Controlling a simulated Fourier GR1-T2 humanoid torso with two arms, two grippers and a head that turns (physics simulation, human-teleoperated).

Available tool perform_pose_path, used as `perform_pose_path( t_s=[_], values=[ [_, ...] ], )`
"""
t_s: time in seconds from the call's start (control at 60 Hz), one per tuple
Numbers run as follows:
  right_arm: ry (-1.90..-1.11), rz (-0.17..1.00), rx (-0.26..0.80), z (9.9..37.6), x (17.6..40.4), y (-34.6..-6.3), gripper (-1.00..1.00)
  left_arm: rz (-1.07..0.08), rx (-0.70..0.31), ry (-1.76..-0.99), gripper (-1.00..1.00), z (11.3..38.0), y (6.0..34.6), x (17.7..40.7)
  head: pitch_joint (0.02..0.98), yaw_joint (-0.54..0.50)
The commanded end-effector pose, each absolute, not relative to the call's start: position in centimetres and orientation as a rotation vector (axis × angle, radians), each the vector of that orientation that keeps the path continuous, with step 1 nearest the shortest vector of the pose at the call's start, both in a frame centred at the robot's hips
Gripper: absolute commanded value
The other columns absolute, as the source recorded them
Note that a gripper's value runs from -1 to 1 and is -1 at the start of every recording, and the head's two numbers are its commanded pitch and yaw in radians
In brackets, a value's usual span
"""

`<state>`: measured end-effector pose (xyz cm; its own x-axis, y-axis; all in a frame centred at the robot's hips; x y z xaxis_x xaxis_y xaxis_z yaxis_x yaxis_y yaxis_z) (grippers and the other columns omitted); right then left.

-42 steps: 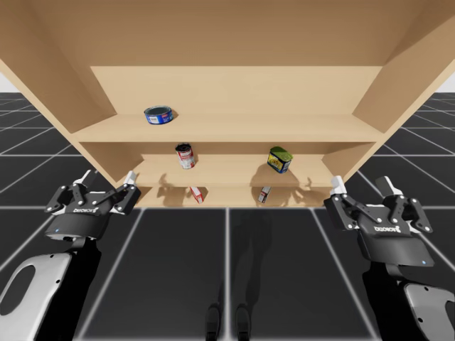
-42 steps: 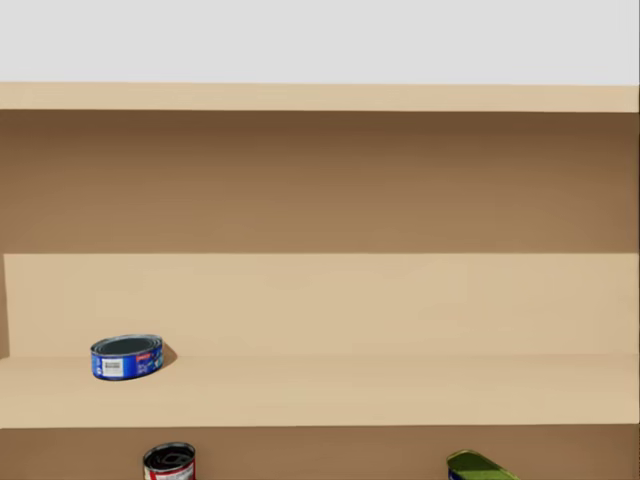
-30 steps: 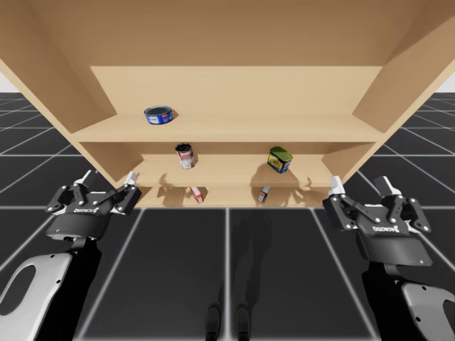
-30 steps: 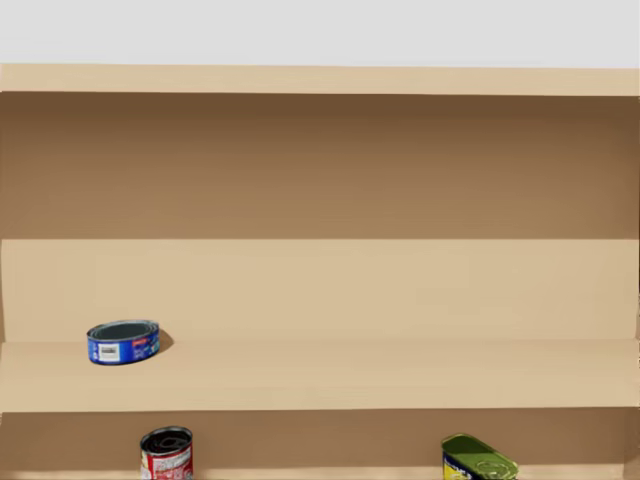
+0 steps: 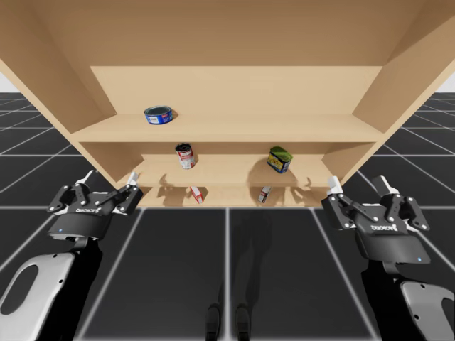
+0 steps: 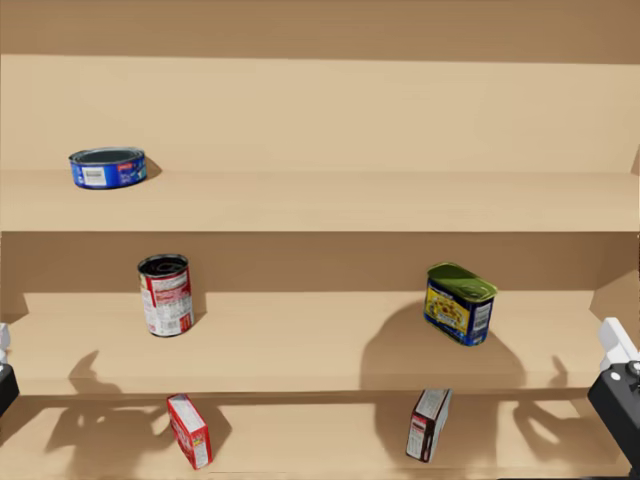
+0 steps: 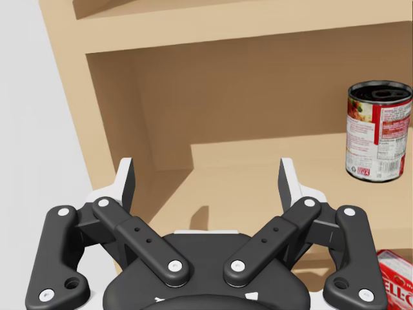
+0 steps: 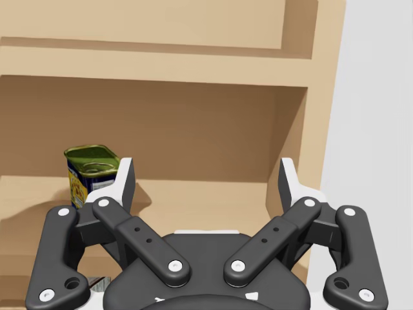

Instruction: Look through the shelves, find the pudding box, and take it.

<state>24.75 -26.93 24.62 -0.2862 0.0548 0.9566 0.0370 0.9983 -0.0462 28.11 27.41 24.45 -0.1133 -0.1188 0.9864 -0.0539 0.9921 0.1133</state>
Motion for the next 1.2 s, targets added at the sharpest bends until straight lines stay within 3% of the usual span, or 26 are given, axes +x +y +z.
perform_pose_path(
  t_s=[0.017, 0.35, 0.833, 0.883, 1.033, 1.2],
  values=[
    [-1.852, 0.03, -0.077, 24.4, 24.8, -26.8, -1.0, -0.064, 0.138, -1.682, -1.0, 24.4, 27.3, 28.1, 0.493, -0.04],
    [-1.847, 0.048, -0.097, 24.3, 24.8, -26.6, -1.0, -0.093, 0.152, -1.675, -1.0, 24.2, 26.9, 28.1, 0.667, -0.15],
    [-1.835, 0.049, -0.076, 24.8, 24.5, -26.5, -1.0, -0.099, 0.15, -1.669, -1.0, 24.1, 26.7, 28.2, 0.708, -0.22],
    [-1.808, 0.025, 0.004, 25.3, 23.9, -26.3, -1.0, -0.093, 0.152, -1.666, -1.0, 24.1, 26.8, 28.3, 0.704, -0.22],
    [-1.773, 0.113, 0.001, 25.6, 21.6, -25.0, -1.0, -0.09, 0.142, -1.661, -1.0, 24.0, 26.8, 28.2, 0.689, -0.22],
    [-1.686, 0.185, 0.173, 25.1, 19.4, -24.4, -1.0, -0.089, 0.136, -1.655, -1.0, 24.0, 26.8, 28.2, 0.687, -0.23]
  ],
)
